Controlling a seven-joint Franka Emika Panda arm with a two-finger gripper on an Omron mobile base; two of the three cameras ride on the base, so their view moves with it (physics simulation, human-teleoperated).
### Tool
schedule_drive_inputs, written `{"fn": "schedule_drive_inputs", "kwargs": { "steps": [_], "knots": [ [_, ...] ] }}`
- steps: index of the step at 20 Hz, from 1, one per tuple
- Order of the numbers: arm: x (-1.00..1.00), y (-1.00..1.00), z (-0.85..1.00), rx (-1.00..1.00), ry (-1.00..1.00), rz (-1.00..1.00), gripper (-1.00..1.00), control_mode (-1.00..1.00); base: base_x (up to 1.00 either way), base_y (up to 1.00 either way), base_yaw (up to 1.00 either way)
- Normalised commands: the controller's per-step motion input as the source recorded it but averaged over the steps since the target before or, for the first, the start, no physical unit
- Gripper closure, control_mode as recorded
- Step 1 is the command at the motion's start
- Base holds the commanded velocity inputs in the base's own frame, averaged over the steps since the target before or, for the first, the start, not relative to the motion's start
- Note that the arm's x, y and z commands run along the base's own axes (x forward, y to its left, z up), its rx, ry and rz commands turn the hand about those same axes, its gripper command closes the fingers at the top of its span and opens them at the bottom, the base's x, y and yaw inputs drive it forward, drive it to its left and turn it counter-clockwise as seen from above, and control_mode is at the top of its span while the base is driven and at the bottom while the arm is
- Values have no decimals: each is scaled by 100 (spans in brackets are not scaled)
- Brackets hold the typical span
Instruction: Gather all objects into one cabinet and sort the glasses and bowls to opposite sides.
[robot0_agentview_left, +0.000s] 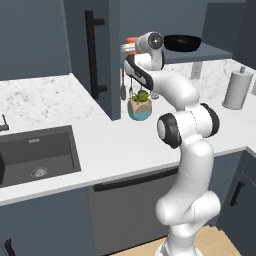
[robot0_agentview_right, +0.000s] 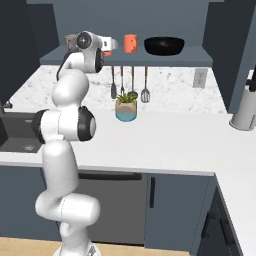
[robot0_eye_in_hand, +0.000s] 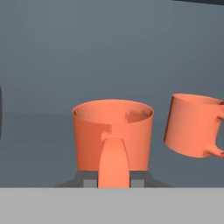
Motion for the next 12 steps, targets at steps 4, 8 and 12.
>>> {"fn": "schedule_drive_inputs", "kwargs": {
  "steps": [4,8,12],
  "knots": [
    [29,22,-12,0,0,0,100,-100,0,0,0],
    [32,25,-13,0,0,0,100,-100,0,0,0],
    [30,27,-16,0,0,0,100,-100,0,0,0]
  ]
}}
